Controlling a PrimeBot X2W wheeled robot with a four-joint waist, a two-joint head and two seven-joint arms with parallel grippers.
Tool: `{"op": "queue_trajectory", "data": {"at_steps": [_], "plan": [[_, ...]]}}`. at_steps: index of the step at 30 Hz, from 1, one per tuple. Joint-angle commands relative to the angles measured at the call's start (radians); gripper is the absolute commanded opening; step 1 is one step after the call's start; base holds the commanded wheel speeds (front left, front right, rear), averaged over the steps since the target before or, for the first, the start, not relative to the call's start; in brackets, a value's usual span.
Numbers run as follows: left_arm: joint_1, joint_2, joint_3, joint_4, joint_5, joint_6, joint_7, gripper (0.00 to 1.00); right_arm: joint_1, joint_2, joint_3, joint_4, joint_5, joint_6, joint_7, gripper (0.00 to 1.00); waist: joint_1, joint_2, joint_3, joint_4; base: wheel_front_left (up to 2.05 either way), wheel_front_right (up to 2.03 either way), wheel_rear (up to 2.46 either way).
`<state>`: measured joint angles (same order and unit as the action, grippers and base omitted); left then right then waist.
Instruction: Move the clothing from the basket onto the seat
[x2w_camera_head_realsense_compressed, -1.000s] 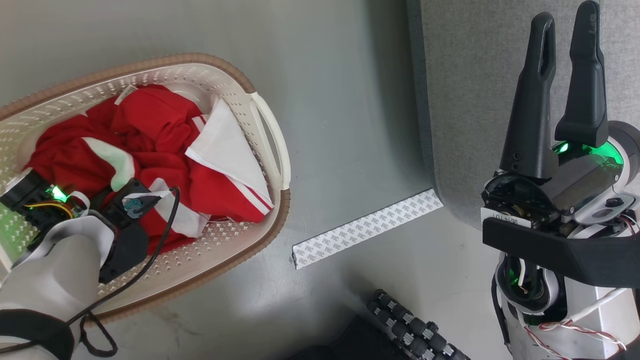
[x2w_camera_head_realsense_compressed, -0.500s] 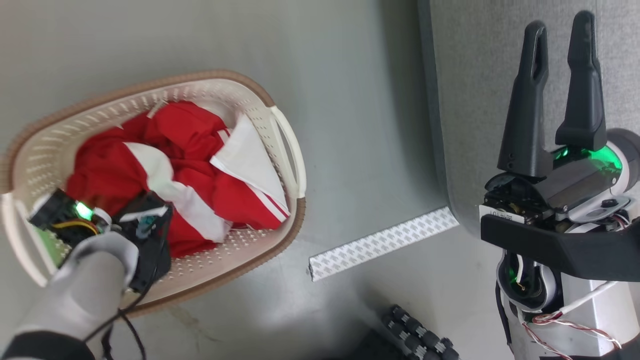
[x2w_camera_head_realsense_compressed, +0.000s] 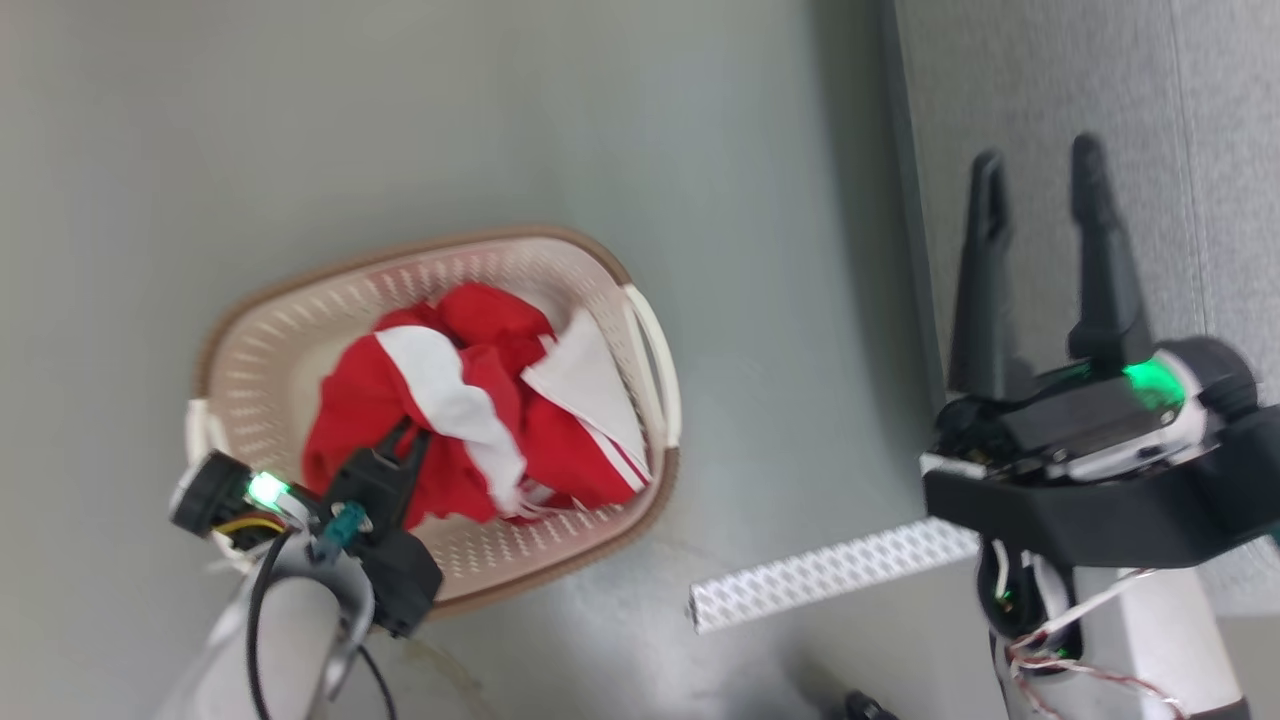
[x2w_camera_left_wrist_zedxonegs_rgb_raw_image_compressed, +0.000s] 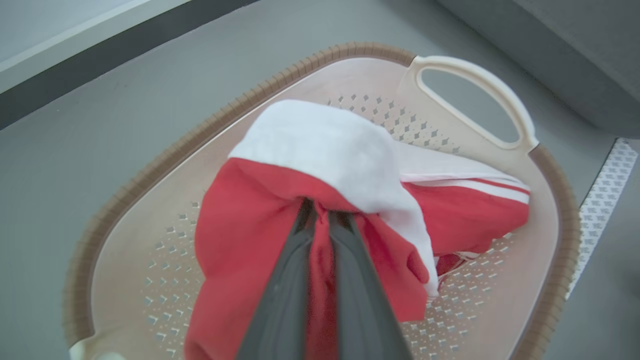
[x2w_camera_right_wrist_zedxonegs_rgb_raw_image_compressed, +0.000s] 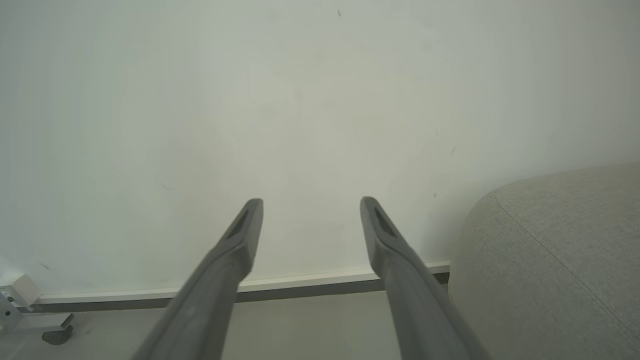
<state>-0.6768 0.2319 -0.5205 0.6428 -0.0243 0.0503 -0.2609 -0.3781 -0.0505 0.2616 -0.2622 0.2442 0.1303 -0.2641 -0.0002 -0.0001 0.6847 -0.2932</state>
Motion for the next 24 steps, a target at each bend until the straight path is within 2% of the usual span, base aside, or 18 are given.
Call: {"op": "queue_trajectory", "data": {"at_steps": [1,7,16,24], "plan": [[0.033,-0.003,0.005,-0.021,-0.016,0.001,-0.005,0.0,0.017,0.0,0.001,0.011,-0.011,0.001,-0.001,1.0,0.0002,0.0001,-0.096,0.076,0.0,0.0,0.0],[0.132,-0.009,0.043,-0.197,-0.06,0.022,-0.005,0.0,0.059,-0.001,0.005,0.07,-0.047,0.001,-0.001,1.0,0.0002,0.0001,-0.189,0.118,0.0,0.0,0.0],[0.256,-0.021,0.094,-0.449,-0.066,0.049,-0.005,0.0,0.132,-0.02,0.033,0.162,-0.066,0.001,-0.001,1.0,0.0002,0.0001,-0.342,0.173,0.0,0.0,0.0],[0.344,-0.045,0.139,-0.556,-0.061,0.056,-0.005,0.0,0.218,-0.047,0.057,0.227,-0.045,0.001,-0.001,1.0,0.0002,0.0001,-0.497,0.205,0.0,0.0,0.0]]}}
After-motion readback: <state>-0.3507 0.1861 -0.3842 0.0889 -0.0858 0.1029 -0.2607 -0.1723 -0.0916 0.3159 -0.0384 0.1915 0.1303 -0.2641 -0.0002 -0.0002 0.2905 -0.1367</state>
